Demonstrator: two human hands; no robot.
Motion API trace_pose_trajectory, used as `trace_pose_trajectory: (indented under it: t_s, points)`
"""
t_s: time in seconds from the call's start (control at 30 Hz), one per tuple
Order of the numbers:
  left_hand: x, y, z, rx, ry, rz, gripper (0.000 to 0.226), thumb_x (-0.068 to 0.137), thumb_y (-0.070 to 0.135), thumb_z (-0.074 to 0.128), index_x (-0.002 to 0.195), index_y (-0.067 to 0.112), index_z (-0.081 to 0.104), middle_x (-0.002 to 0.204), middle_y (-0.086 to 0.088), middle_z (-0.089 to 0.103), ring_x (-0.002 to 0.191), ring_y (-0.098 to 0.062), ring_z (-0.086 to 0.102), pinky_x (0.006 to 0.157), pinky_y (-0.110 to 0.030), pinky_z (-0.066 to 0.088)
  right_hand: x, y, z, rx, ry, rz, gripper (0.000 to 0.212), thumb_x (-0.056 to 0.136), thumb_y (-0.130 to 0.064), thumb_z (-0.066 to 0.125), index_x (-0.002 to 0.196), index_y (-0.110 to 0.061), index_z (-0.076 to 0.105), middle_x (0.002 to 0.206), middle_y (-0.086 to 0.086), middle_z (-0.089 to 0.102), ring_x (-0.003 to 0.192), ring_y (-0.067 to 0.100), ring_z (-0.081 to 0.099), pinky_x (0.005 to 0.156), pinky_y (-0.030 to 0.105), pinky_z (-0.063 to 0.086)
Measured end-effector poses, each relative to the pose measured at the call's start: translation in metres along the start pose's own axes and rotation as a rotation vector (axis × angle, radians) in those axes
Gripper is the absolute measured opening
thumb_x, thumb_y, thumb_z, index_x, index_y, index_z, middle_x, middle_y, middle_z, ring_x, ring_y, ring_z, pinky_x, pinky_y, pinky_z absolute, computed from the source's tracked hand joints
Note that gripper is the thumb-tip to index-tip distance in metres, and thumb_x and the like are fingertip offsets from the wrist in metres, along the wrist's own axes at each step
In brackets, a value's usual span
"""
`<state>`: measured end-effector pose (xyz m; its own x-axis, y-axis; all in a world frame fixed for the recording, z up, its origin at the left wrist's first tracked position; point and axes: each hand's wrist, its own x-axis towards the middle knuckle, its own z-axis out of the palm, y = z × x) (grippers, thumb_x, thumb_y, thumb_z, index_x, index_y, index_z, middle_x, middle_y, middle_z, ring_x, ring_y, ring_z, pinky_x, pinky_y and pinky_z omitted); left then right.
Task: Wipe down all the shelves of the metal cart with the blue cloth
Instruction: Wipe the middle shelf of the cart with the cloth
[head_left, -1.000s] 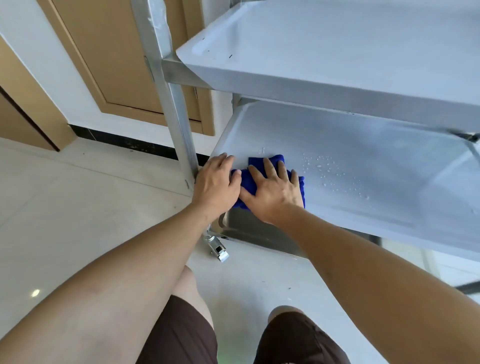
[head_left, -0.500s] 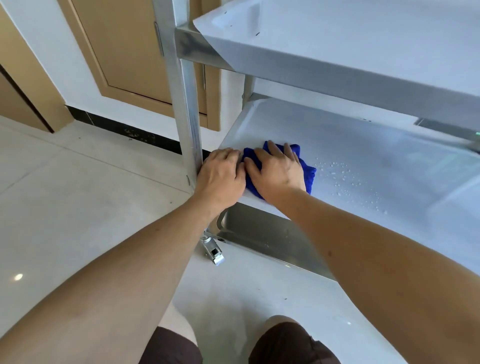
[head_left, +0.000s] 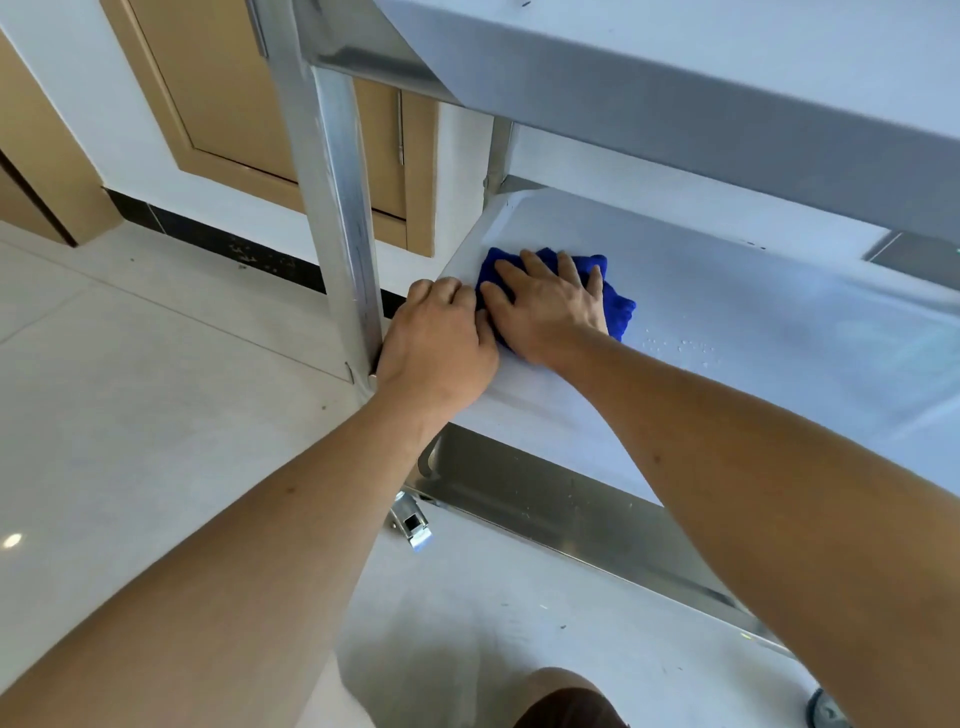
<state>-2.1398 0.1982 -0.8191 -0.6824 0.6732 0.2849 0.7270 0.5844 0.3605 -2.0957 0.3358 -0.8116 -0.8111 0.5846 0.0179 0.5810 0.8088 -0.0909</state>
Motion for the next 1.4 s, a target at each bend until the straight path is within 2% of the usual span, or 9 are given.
trace_pose_trajectory:
  t_s: [0.13,0.53,0.67,0.77,0.9,1.13,1.4]
  points:
    - [-0.002,-0.002,0.002,0.038,0.023,0.013,0.047,0.096,0.033,0.039,0.136,0.009,0.051,0.136,-0.006,0.055,0.124,-0.023,0.042,0.108,-0.034,0.037,0.042,0.003,0.0,-0.021,0.021,0.044,0.06,0.097,-0.059,0.016,0.145,-0.037,0.044,0.159,-0.003,0.035,0.147,0.033,0.02,0.115,0.063,0.009]
    - [-0.003,-0.006,0.007,0.022,0.07,0.014,0.045,0.096,0.039,0.043,0.128,0.012,0.059,0.135,-0.003,0.058,0.127,-0.02,0.044,0.107,-0.034,0.04,0.132,0.019,-0.001,0.021,0.06,0.143,0.059,0.094,-0.057,0.016,0.133,-0.034,0.054,0.139,0.001,0.054,0.131,0.035,0.039,0.109,0.065,0.018]
    - [-0.003,-0.006,0.007,0.005,0.073,0.013,0.039,0.096,0.038,0.045,0.123,0.016,0.061,0.134,-0.002,0.058,0.126,-0.02,0.044,0.105,-0.036,0.044,0.138,0.02,-0.003,0.038,0.077,0.17,0.058,0.094,-0.057,0.017,0.13,-0.035,0.057,0.136,0.0,0.056,0.127,0.033,0.041,0.105,0.059,0.024]
    - [-0.002,-0.005,0.005,-0.001,0.071,0.009,0.036,0.096,0.038,0.045,0.12,0.018,0.062,0.131,-0.001,0.059,0.125,-0.02,0.045,0.103,-0.038,0.046,0.134,0.019,-0.004,0.042,0.077,0.169,0.056,0.095,-0.057,0.018,0.125,-0.034,0.059,0.132,0.001,0.057,0.123,0.033,0.043,0.1,0.057,0.028]
    - [-0.001,-0.002,0.001,0.008,0.057,0.0,0.037,0.094,0.038,0.045,0.118,0.017,0.063,0.127,0.0,0.061,0.121,-0.021,0.046,0.099,-0.04,0.047,0.12,0.018,-0.004,0.039,0.083,0.167,0.054,0.096,-0.056,0.019,0.126,-0.031,0.056,0.132,0.002,0.057,0.12,0.033,0.044,0.103,0.059,0.028]
    - [-0.001,0.0,-0.002,0.015,0.063,-0.009,0.034,0.09,0.035,0.046,0.109,0.017,0.067,0.118,-0.001,0.064,0.114,-0.024,0.049,0.093,-0.045,0.048,0.071,0.013,0.001,0.007,0.076,0.141,0.056,0.096,-0.057,0.018,0.129,-0.032,0.055,0.138,0.001,0.053,0.129,0.034,0.038,0.106,0.06,0.023]
    - [-0.007,-0.001,-0.005,-0.141,0.238,-0.009,0.027,0.086,0.015,0.055,0.107,0.005,0.069,0.105,-0.012,0.069,0.107,-0.032,0.054,0.089,-0.041,0.048,-0.015,0.006,-0.003,0.036,0.054,0.116,0.058,0.097,-0.059,0.017,0.138,-0.036,0.051,0.156,-0.003,0.038,0.141,0.032,0.026,0.112,0.058,0.016]
